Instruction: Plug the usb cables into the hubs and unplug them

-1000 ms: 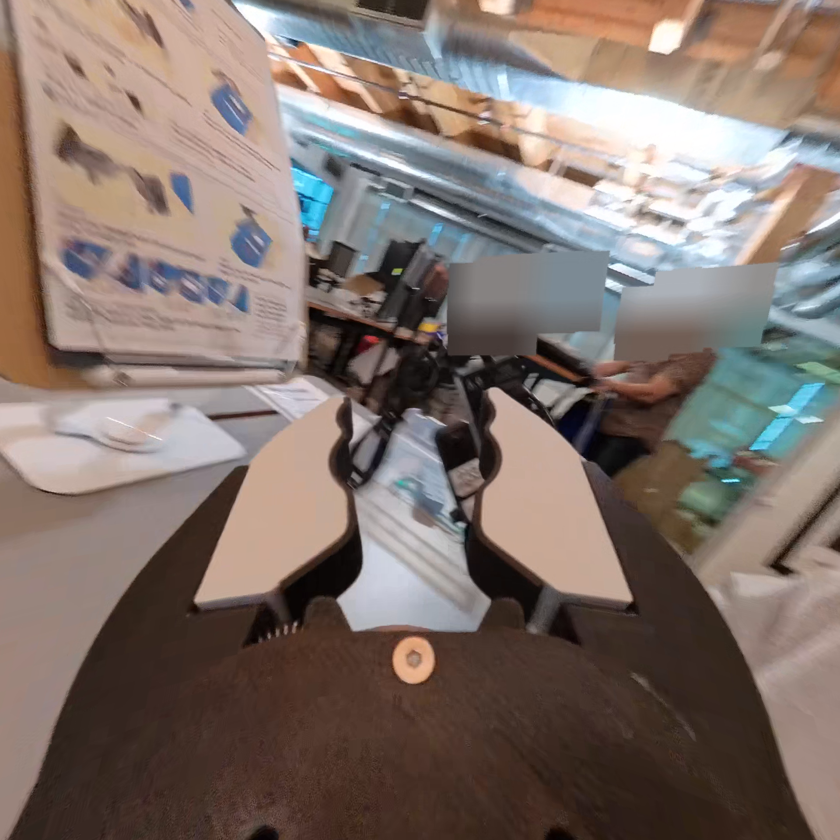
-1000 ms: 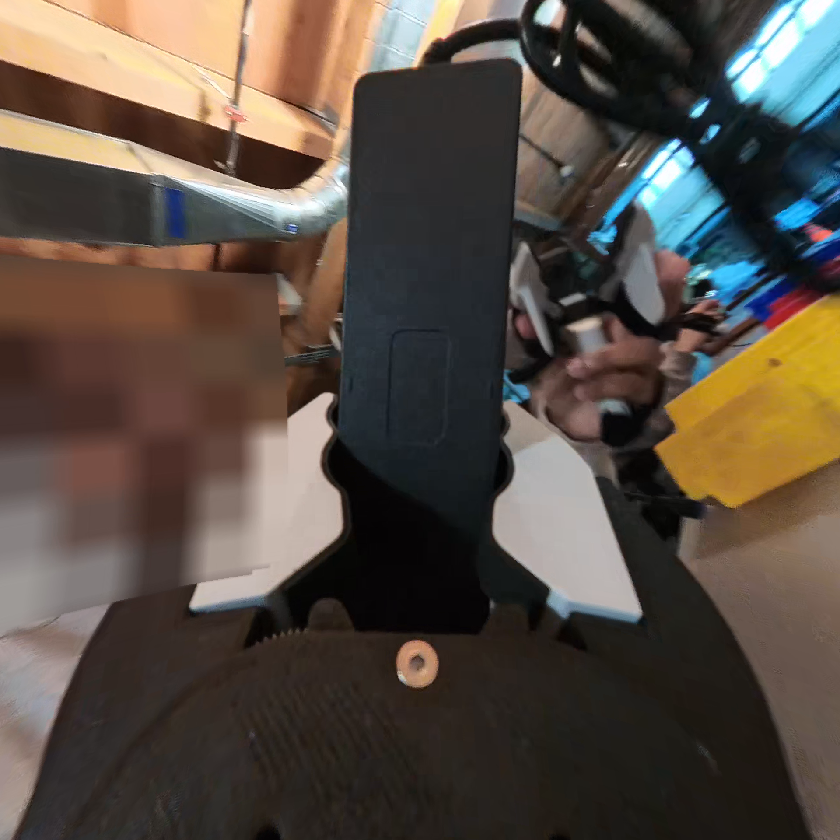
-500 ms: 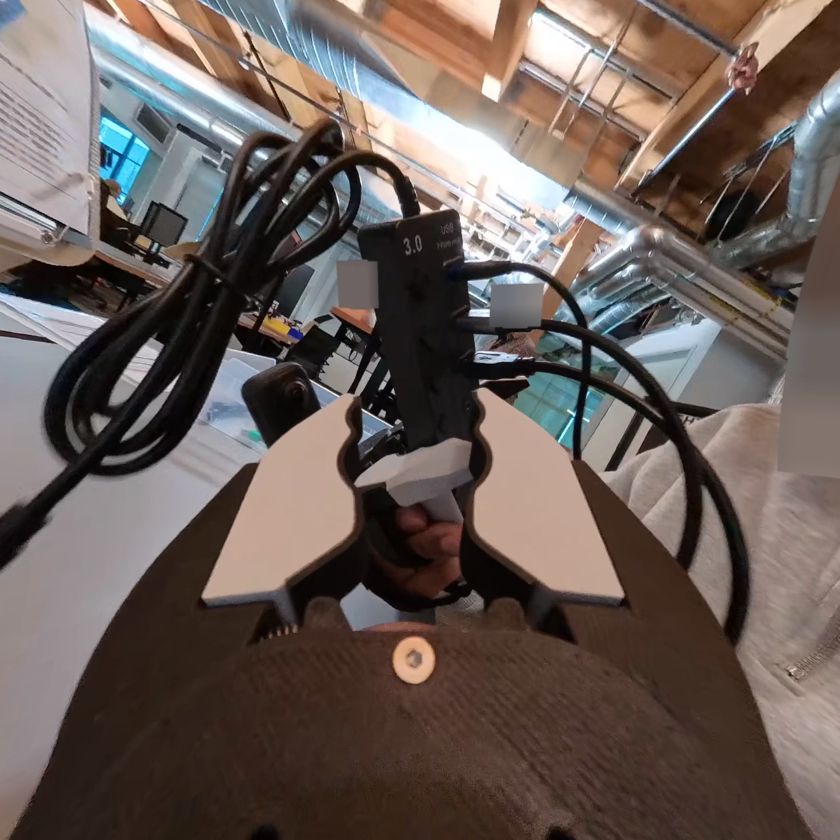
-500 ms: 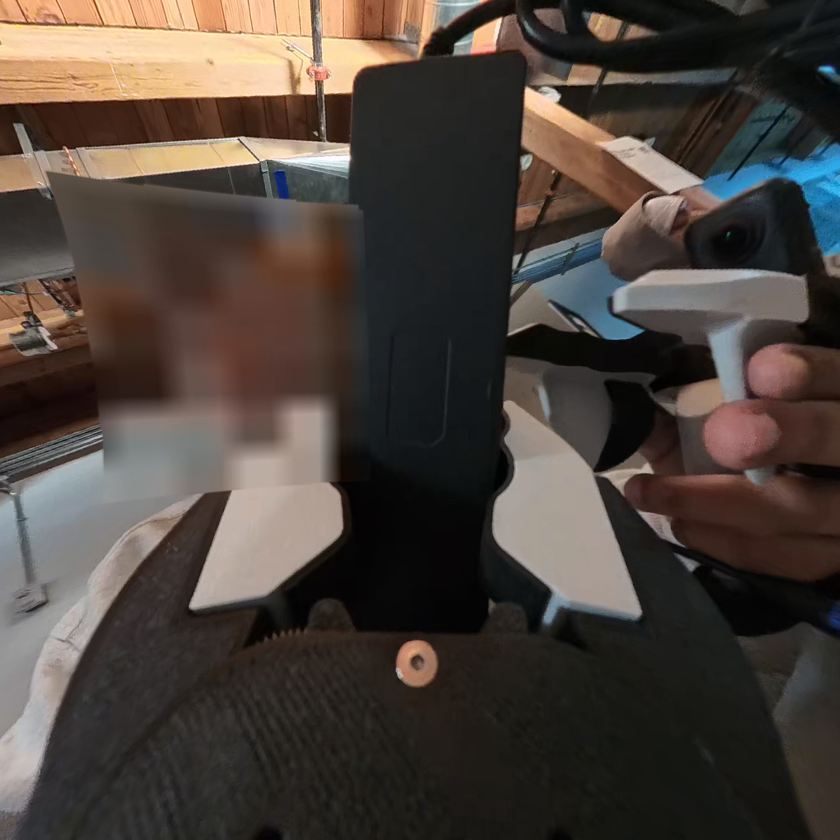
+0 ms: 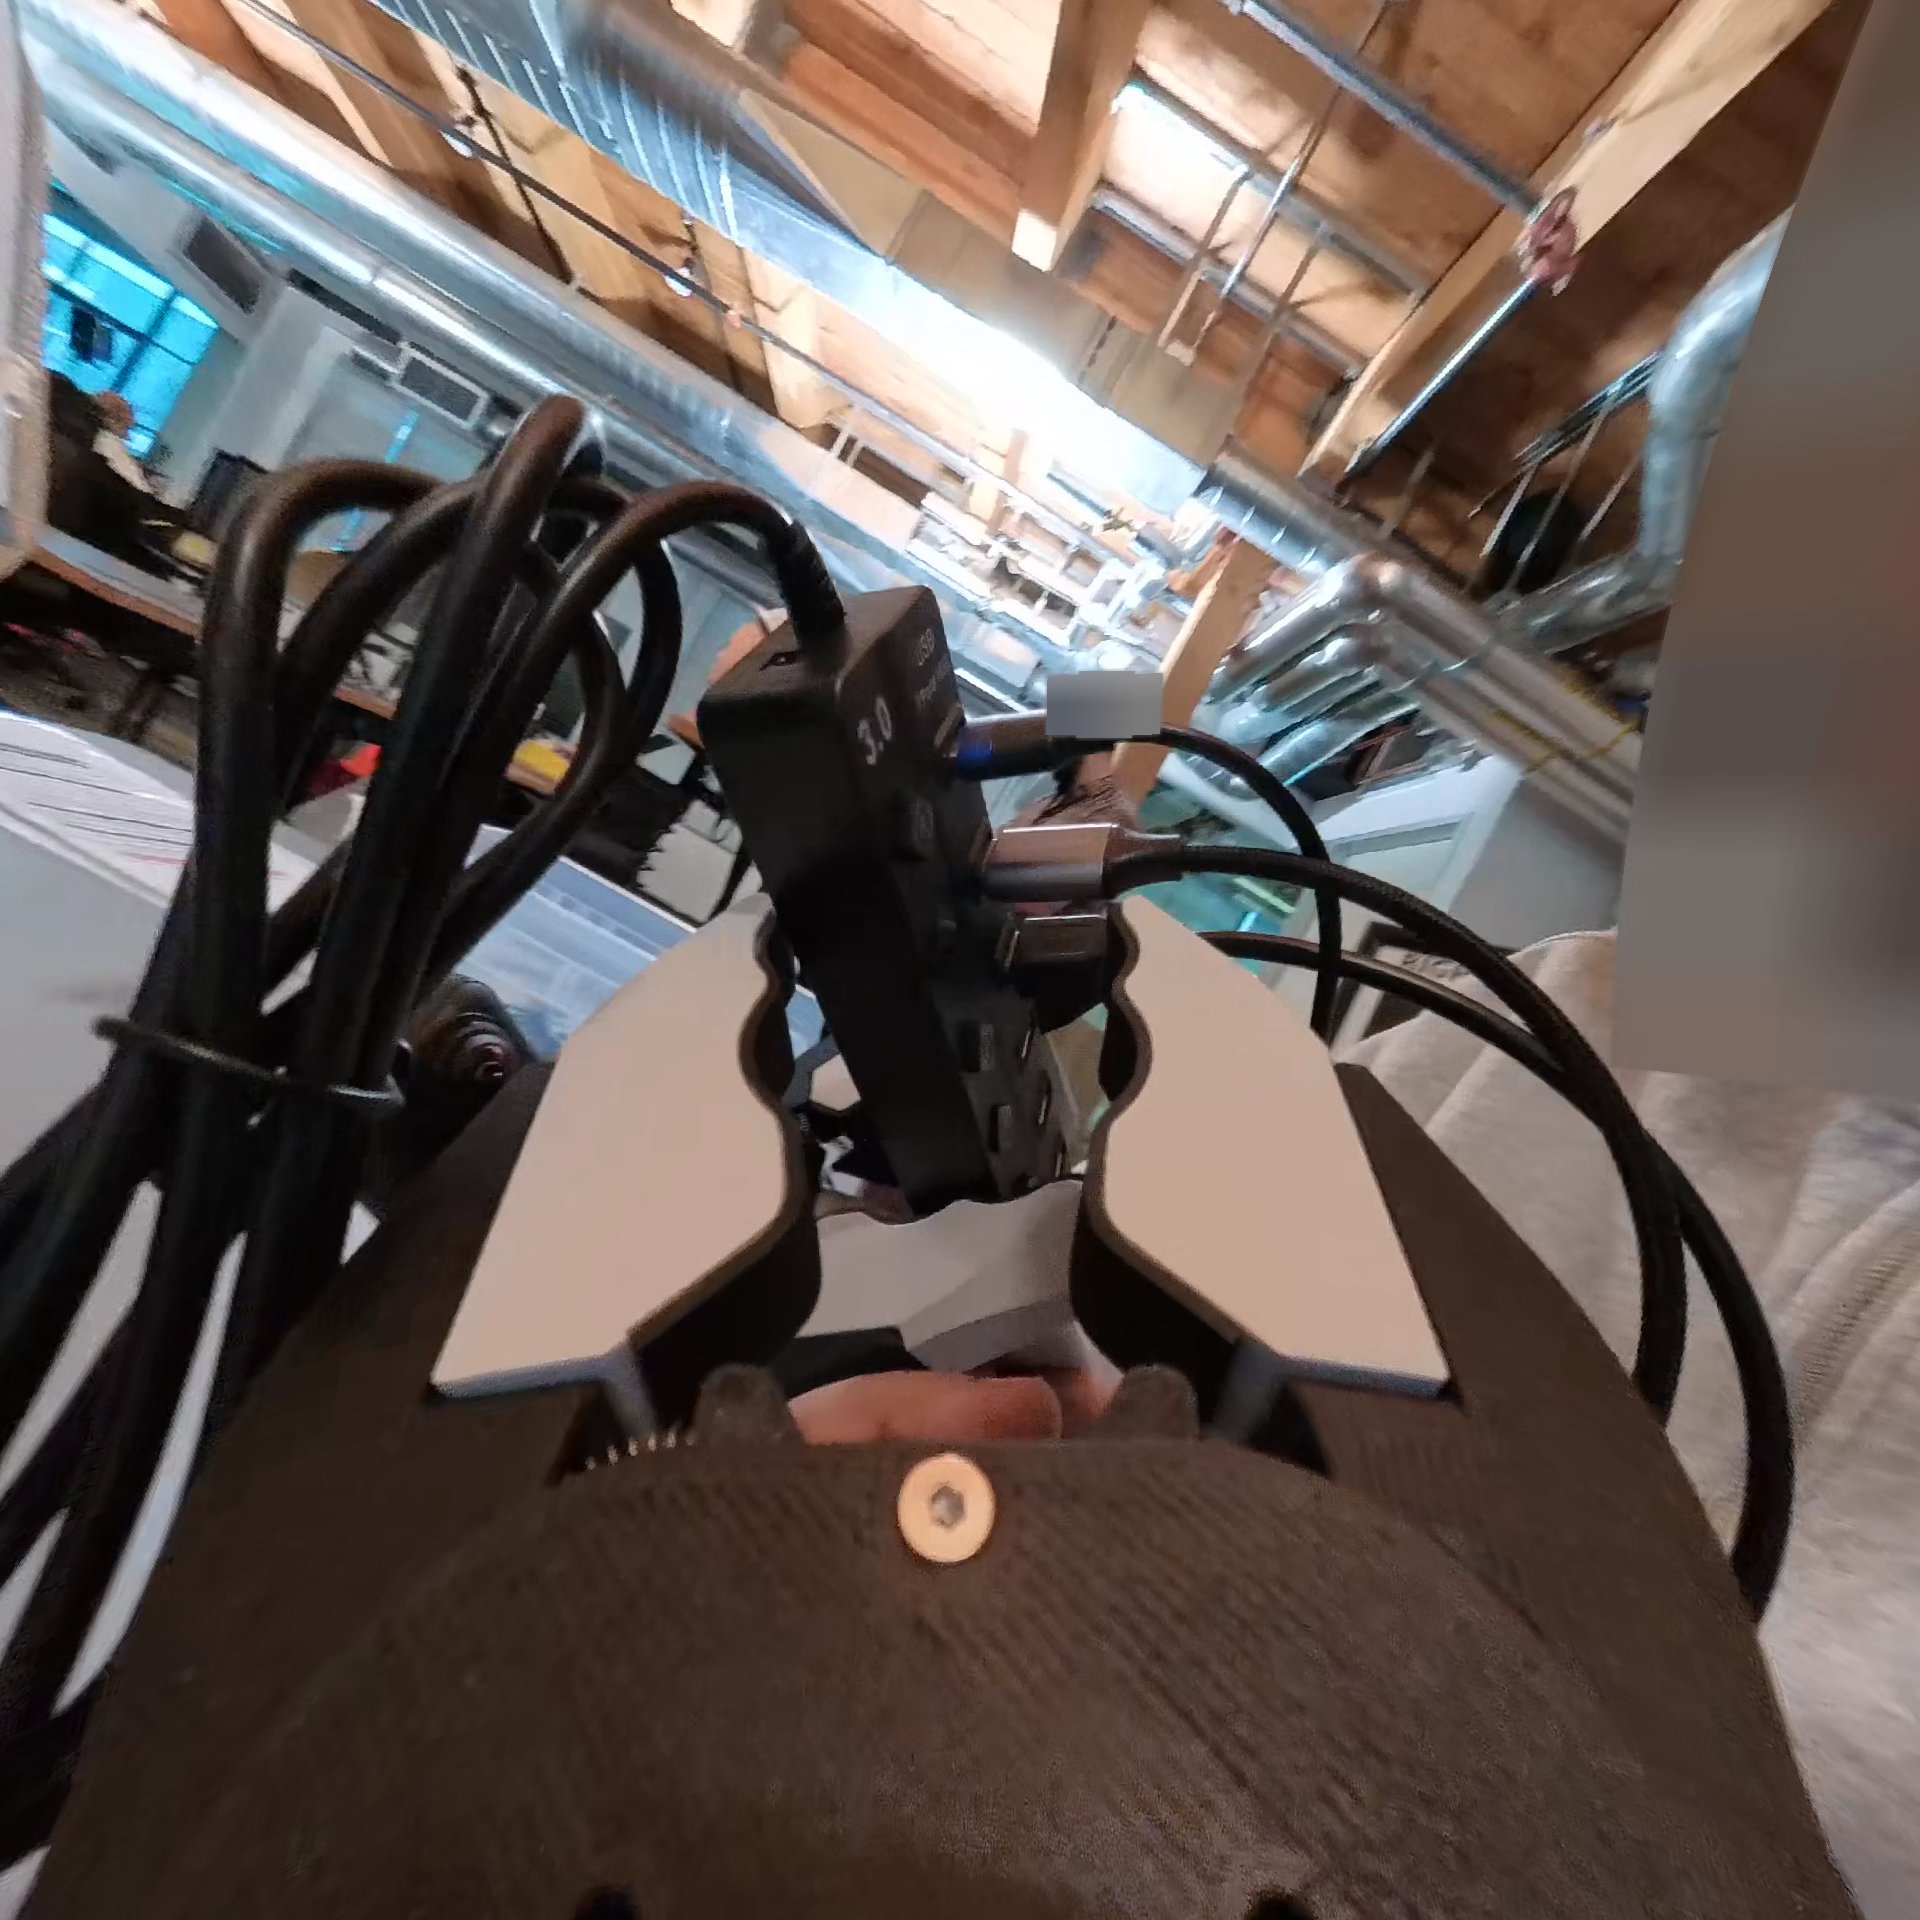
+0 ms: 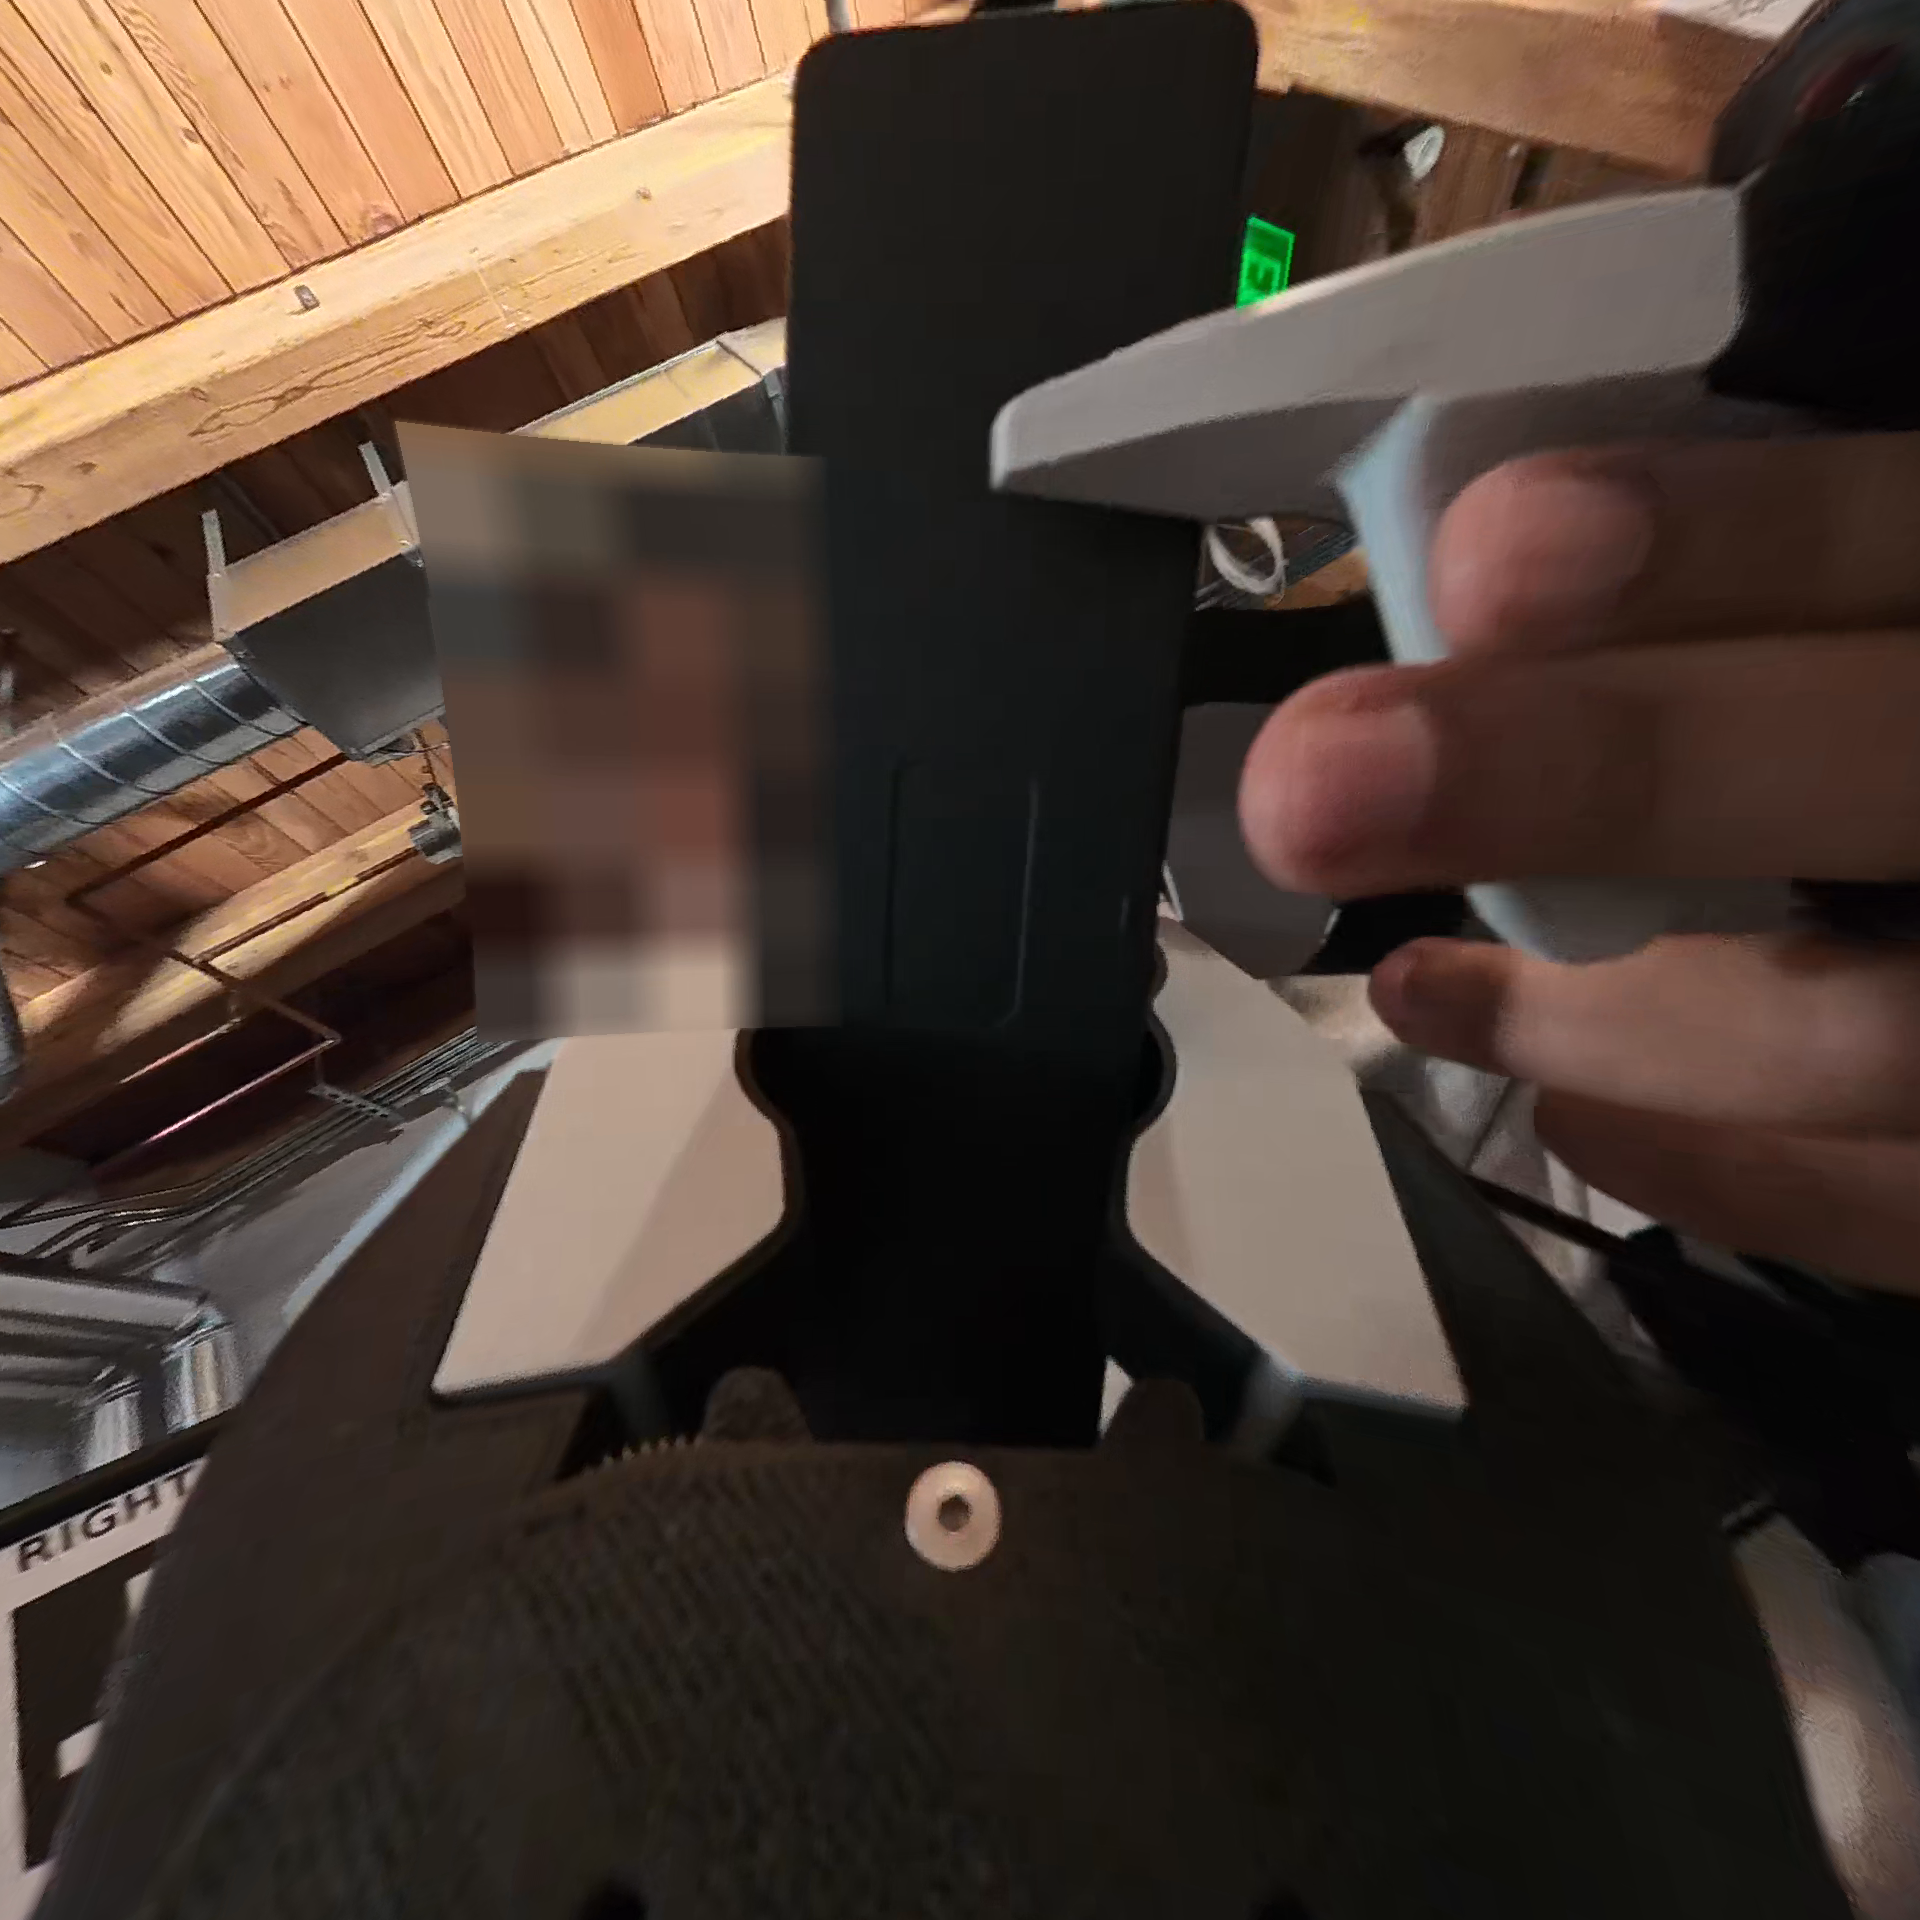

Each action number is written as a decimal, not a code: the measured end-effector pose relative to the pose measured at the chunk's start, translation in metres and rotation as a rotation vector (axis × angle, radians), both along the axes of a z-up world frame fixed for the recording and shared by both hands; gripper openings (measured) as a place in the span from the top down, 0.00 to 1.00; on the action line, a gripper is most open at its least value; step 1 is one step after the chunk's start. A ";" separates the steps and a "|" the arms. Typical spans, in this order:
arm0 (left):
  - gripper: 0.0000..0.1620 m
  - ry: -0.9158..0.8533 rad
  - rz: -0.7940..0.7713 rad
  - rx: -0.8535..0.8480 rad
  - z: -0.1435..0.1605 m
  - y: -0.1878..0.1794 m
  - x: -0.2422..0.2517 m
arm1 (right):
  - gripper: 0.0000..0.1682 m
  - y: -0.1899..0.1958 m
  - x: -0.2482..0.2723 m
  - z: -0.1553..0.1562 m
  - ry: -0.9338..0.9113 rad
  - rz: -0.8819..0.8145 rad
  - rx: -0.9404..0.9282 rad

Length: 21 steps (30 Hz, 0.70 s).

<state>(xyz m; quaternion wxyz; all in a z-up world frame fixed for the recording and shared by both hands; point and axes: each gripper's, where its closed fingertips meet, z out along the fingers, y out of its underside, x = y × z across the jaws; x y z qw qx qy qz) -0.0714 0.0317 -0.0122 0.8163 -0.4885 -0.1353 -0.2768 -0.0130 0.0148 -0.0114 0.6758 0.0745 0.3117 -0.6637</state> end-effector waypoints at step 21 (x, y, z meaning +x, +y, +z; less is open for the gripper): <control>0.85 -0.075 0.425 -0.070 -0.015 -0.031 -0.051 | 0.73 0.078 -0.111 -0.035 0.068 -0.912 0.491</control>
